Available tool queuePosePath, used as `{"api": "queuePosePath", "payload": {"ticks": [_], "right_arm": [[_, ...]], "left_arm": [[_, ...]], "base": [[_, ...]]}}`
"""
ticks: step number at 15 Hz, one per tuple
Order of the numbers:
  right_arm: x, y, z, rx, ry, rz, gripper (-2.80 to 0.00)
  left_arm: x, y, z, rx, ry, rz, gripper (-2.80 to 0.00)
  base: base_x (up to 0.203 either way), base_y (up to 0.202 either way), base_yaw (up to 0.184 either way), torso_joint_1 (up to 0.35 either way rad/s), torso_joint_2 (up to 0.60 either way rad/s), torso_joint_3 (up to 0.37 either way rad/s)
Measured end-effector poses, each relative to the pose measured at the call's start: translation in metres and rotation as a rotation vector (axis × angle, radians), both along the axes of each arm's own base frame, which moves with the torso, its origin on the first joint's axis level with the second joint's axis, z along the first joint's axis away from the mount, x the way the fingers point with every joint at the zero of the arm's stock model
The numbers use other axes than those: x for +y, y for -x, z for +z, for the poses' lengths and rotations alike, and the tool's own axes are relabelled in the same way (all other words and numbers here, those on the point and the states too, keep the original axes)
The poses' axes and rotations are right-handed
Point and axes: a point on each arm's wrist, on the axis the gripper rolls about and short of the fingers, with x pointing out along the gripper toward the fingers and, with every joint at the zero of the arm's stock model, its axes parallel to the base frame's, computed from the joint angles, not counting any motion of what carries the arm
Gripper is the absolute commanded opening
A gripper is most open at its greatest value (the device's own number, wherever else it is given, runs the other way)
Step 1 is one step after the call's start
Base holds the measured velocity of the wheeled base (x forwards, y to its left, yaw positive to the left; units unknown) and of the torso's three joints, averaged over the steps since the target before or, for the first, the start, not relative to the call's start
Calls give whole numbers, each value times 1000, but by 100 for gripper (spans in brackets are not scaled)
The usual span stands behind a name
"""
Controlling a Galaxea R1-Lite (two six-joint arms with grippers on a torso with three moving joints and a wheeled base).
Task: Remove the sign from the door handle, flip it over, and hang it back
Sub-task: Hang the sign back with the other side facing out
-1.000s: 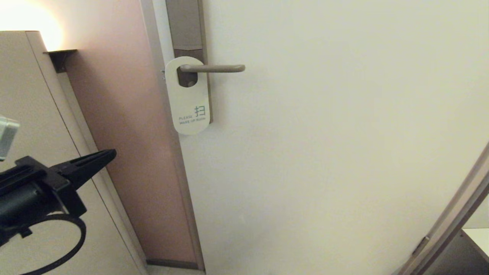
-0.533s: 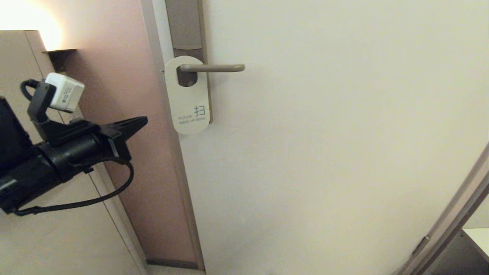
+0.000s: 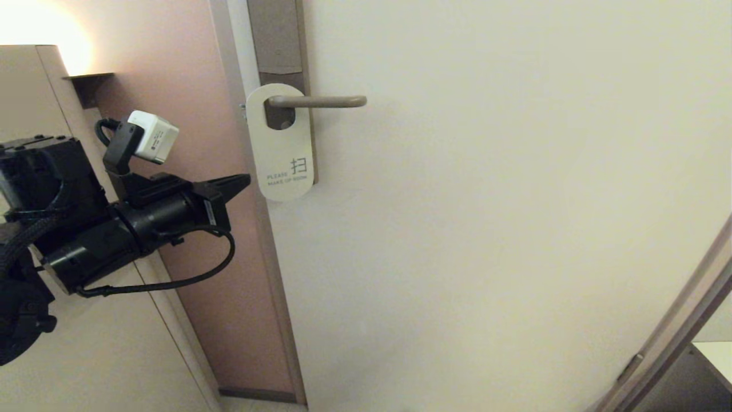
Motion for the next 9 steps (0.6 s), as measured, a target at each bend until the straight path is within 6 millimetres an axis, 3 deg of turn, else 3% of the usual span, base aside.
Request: {"api": "queuePosePath", "payload": {"ticks": [9], "right_arm": [[0, 0, 0, 0, 0, 0, -280]], "left_arm": [[3, -11, 2, -76, 12, 61, -280]], "base": [[0, 0, 0, 0, 0, 0]]}}
